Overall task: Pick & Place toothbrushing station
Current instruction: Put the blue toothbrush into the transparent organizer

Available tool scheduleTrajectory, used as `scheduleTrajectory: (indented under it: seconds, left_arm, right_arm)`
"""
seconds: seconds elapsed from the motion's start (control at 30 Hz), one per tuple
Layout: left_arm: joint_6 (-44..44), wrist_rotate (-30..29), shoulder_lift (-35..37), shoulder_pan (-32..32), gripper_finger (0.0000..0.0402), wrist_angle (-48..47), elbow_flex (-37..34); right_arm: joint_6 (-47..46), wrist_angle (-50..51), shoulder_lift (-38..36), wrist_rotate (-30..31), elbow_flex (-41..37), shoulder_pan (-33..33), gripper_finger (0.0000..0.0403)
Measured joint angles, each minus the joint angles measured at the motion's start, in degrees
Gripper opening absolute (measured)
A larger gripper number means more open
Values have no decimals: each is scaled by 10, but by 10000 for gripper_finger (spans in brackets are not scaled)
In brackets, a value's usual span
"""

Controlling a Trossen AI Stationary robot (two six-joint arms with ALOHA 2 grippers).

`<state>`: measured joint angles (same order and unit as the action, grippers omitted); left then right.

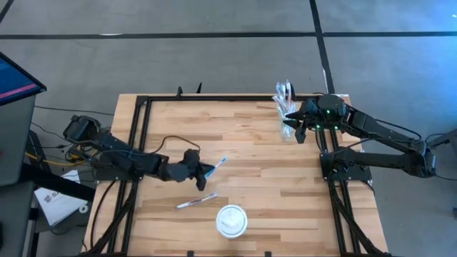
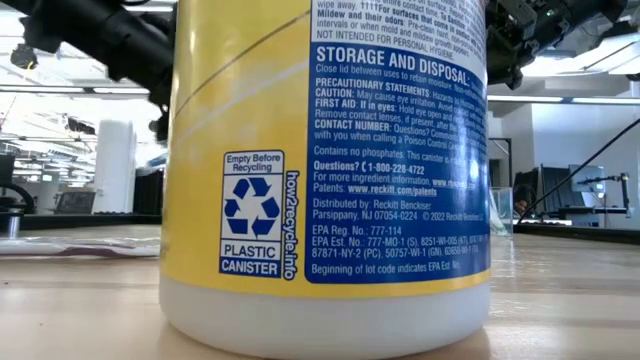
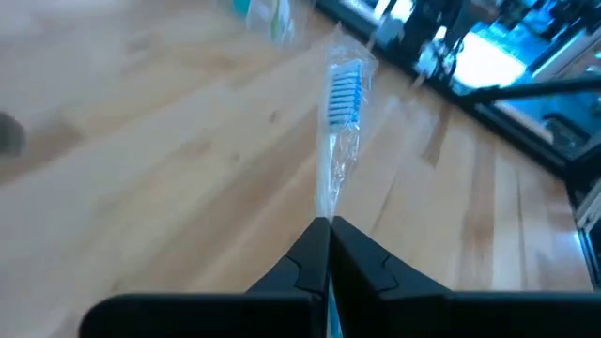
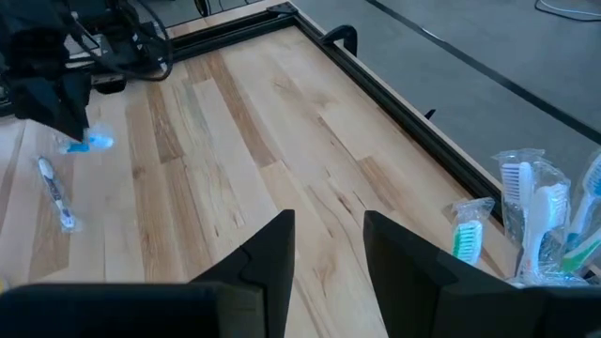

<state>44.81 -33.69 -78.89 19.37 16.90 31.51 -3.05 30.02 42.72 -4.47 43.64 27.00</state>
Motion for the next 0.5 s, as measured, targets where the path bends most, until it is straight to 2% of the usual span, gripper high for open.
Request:
scheduleTrajectory:
  seconds: [0.5]
  left_arm:
    - [-193,11,0,-84,0,234,0]
  right_arm:
    - [0,-13,0,-12,0,0,120]
